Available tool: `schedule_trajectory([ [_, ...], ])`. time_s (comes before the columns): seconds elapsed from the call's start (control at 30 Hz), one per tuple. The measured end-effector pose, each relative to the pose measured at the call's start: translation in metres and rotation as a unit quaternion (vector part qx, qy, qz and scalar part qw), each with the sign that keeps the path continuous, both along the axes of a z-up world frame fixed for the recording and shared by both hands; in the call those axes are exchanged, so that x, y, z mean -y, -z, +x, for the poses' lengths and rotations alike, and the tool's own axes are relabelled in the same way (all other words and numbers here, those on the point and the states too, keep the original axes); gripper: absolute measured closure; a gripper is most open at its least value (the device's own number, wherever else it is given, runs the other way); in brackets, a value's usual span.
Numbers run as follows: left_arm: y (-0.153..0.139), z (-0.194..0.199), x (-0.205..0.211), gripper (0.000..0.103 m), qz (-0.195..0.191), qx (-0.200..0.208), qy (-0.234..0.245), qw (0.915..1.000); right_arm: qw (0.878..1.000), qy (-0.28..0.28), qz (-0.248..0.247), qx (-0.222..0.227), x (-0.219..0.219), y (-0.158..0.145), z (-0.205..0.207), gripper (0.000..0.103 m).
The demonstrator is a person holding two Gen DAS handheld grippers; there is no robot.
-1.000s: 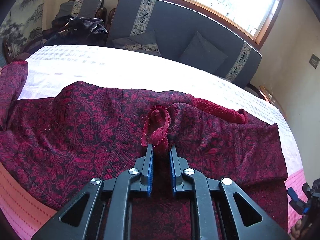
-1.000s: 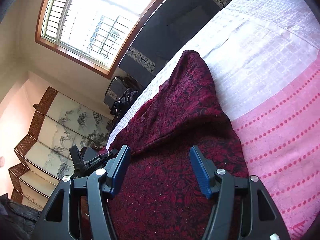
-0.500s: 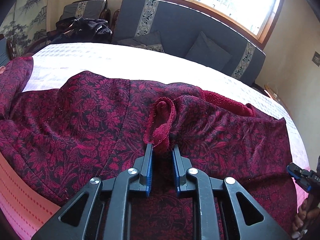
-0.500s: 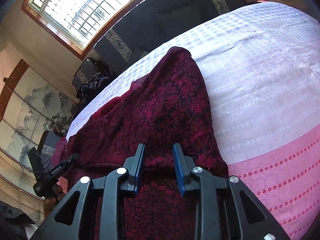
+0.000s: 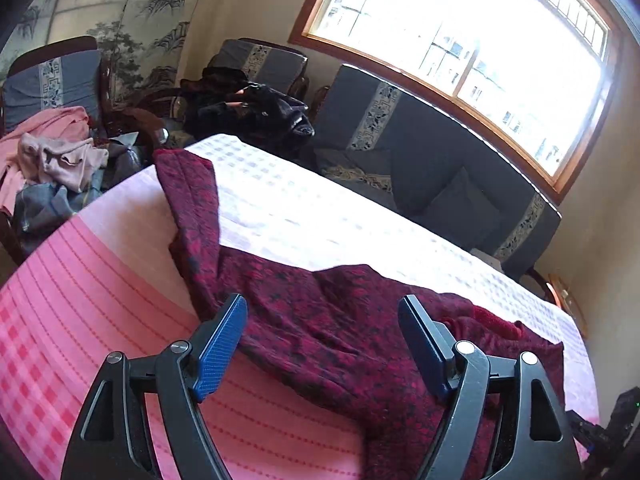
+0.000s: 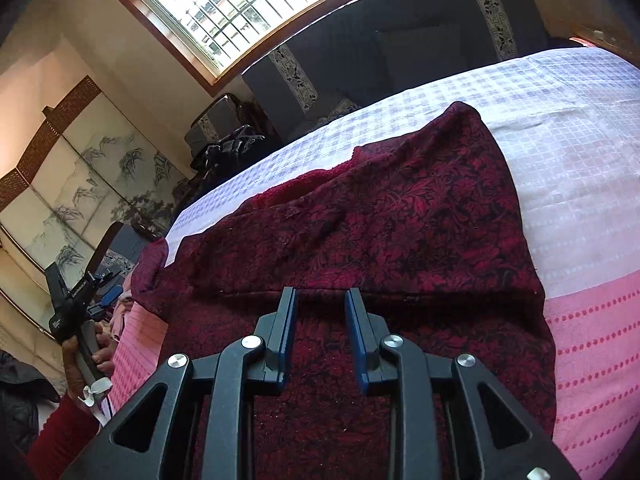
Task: Fold small clothes
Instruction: 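Grasp the other sleeve cuff with the left tool and lift it, then fold the held sleeve across the sweater body with the left tool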
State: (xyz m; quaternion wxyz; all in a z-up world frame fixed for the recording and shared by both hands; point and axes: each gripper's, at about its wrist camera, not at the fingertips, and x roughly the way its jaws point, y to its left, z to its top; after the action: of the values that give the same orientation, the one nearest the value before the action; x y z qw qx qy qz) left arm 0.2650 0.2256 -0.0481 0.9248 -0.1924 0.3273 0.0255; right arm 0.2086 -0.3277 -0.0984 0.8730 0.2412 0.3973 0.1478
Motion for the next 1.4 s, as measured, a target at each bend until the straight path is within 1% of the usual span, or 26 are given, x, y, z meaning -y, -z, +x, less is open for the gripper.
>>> schedule_trajectory([
  [0.07, -0.006, 0.017, -0.033, 0.025, 0.015, -0.022, -0.027, 0.9993, 1.0, -0.014, 0.0, 0.001, -0.01, -0.001, -0.005, 0.078],
  [0.1, -0.005, 0.027, -0.05, 0.024, 0.008, -0.037, -0.04, 0.9985, 1.0, -0.018, -0.002, 0.002, -0.014, -0.002, -0.006, 0.078],
  [0.2, 0.008, 0.06, -0.094, 0.024, -0.044, -0.079, -0.066, 0.9937, 1.0, -0.027, -0.007, 0.001, -0.026, -0.002, -0.01, 0.078],
  [0.23, 0.019, 0.073, -0.101, 0.024, -0.051, -0.099, -0.072, 0.9912, 1.0, -0.029, -0.006, -0.001, -0.028, -0.001, -0.011, 0.078],
  [0.33, 0.042, 0.102, -0.118, 0.024, -0.066, -0.137, -0.083, 0.9849, 0.999, -0.032, -0.006, -0.007, -0.035, -0.003, -0.012, 0.078],
  [0.4, 0.052, 0.117, -0.124, 0.024, -0.076, -0.146, -0.086, 0.9826, 0.999, -0.034, -0.007, -0.008, -0.039, -0.005, -0.013, 0.078],
  [0.43, 0.056, 0.123, -0.126, 0.024, -0.075, -0.148, -0.088, 0.9823, 0.999, -0.035, -0.009, -0.008, -0.042, -0.006, -0.013, 0.078],
  [0.47, 0.058, 0.126, -0.126, 0.027, -0.072, -0.147, -0.088, 0.9825, 0.999, -0.036, -0.01, -0.007, -0.043, -0.006, -0.014, 0.078],
  [0.5, 0.059, 0.128, -0.127, 0.033, -0.072, -0.141, -0.084, 0.9837, 0.999, -0.038, -0.01, -0.007, -0.044, -0.007, -0.014, 0.078],
  [0.53, 0.06, 0.132, -0.128, 0.071, -0.074, -0.139, -0.075, 0.9846, 0.999, -0.039, -0.011, -0.008, -0.045, -0.007, -0.015, 0.078],
  [0.57, 0.062, 0.137, -0.126, 0.096, -0.072, -0.155, -0.067, 0.9831, 0.999, -0.038, -0.011, -0.009, -0.046, -0.007, -0.015, 0.078],
  [0.6, 0.06, 0.137, -0.122, 0.096, -0.067, -0.154, -0.064, 0.9837, 0.999, -0.038, -0.008, -0.011, -0.047, -0.006, -0.014, 0.078],
  [0.63, 0.052, 0.134, -0.115, 0.096, -0.055, -0.139, -0.055, 0.9871, 0.999, -0.038, -0.003, -0.012, -0.046, -0.005, -0.014, 0.078],
  [0.7, 0.025, 0.122, -0.092, 0.096, -0.02, -0.094, -0.028, 0.9949, 0.999, -0.033, 0.005, -0.012, -0.043, -0.004, -0.015, 0.078],
  [0.73, 0.009, 0.115, -0.08, 0.097, -0.017, -0.069, -0.011, 0.9974, 0.999, -0.031, 0.011, -0.013, -0.041, -0.003, -0.014, 0.078],
  [0.77, -0.007, 0.106, -0.066, 0.097, -0.016, -0.042, 0.007, 0.9989, 0.999, -0.029, 0.018, -0.014, -0.038, -0.002, -0.014, 0.078],
  [0.83, -0.041, 0.091, -0.03, 0.097, -0.002, -0.001, 0.046, 0.999, 0.999, -0.023, 0.034, -0.016, -0.03, 0.0, -0.013, 0.078],
  [0.87, -0.056, 0.083, -0.009, 0.097, 0.008, 0.017, 0.068, 0.9975, 0.999, -0.02, 0.044, -0.018, -0.025, 0.001, -0.012, 0.078],
  [0.93, -0.085, 0.068, 0.039, 0.097, 0.029, 0.052, 0.111, 0.992, 0.998, -0.014, 0.066, -0.018, -0.016, 0.0, -0.01, 0.078],
  [1.0, -0.104, 0.055, 0.088, 0.097, 0.048, 0.082, 0.147, 0.9845, 0.997, -0.005, 0.078, -0.014, -0.007, -0.002, -0.009, 0.078],
  [1.03, -0.11, 0.051, 0.112, 0.097, 0.048, 0.091, 0.165, 0.981, 0.997, -0.001, 0.082, -0.011, -0.002, -0.003, -0.008, 0.078],
  [1.13, -0.111, 0.044, 0.185, 0.097, 0.048, 0.105, 0.213, 0.9703, 0.995, 0.007, 0.103, -0.008, 0.012, -0.005, -0.006, 0.078],
  [1.2, -0.099, 0.038, 0.236, 0.097, 0.061, 0.107, 0.247, 0.9613, 0.994, 0.013, 0.111, -0.005, 0.02, -0.006, -0.003, 0.078],
  [1.3, -0.06, 0.03, 0.306, 0.096, 0.075, 0.091, 0.292, 0.9493, 0.992, 0.021, 0.125, -0.002, 0.035, -0.005, 0.002, 0.078],
  [1.33, -0.045, 0.026, 0.328, 0.096, 0.091, 0.087, 0.305, 0.9439, 0.991, 0.024, 0.131, -0.005, 0.04, -0.003, 0.005, 0.078],
  [1.4, -0.013, 0.019, 0.366, 0.095, 0.131, 0.074, 0.339, 0.9287, 0.989, 0.033, 0.147, -0.013, 0.051, 0.004, 0.009, 0.078],
])
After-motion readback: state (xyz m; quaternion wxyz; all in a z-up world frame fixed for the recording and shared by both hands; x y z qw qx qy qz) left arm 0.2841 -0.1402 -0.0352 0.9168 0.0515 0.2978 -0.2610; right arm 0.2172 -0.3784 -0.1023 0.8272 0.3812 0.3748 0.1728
